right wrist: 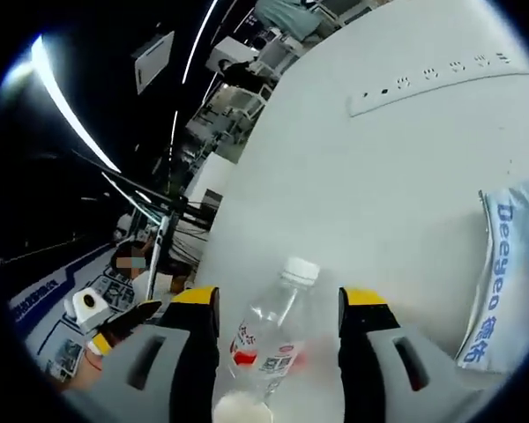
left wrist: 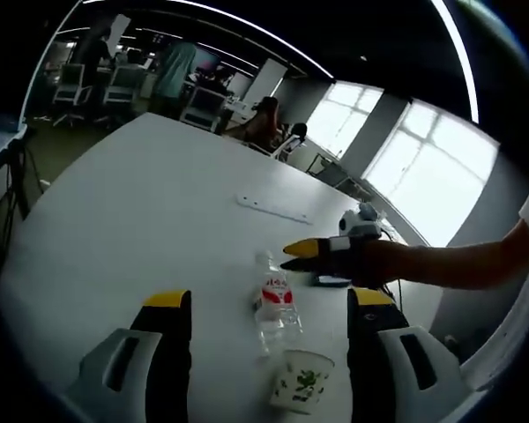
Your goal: Arrange the tabletop items into an orderly group along one side of the table until the central work area is clear of visible clutter.
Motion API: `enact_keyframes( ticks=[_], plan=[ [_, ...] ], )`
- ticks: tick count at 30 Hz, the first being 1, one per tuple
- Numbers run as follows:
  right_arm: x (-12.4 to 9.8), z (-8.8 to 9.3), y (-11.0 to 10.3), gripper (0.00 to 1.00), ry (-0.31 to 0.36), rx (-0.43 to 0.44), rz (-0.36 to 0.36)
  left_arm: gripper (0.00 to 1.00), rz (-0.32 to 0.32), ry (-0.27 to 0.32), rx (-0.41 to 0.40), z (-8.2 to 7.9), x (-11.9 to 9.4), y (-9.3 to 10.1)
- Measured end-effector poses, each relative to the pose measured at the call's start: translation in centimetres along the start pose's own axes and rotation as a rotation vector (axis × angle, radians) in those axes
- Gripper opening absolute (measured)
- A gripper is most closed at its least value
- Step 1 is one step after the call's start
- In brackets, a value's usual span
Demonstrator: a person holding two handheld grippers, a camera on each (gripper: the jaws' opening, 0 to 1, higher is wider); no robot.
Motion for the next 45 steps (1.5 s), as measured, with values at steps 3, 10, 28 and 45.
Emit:
enact_keyframes(
  ticks=[3, 10, 28, 45],
  plan=[
    [0.4, 0.2, 0.3, 0.5, -0.008, 0.04, -0.003, 0.72, 0.005, 0.002, -0.01, 0.2, 0.3, -0.1],
    [1.2, 0.5, 0.8, 0.47, -0.007, 0.115, -0.009, 0.72, 0.016, 0.001, -0.027, 0.7, 0.8, -0.3],
    [3.2, 0.3, 1.2, 0.29, 0.009, 0.182, -0.049, 0.71, 0.028, 0.017, -0.067, 1.2, 1.4, -1.7],
    [3.3, 0.2, 1.0, 0.19, 0.053, 0.202, -0.049, 0.7, 0.041, 0.001, -0.066, 1.3, 2.0, -2.3]
  ],
)
Point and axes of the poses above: the point that each gripper's makers call its tool centre point, and the gripper's own axes: x roughly forward along the fingers, y roughly to its right, z roughly out of its underside, the point moved 4 cm from there along -x, roughly backward along the fingers, and after that the axes turned 9 degrees about -x, right-handed, at the moved point
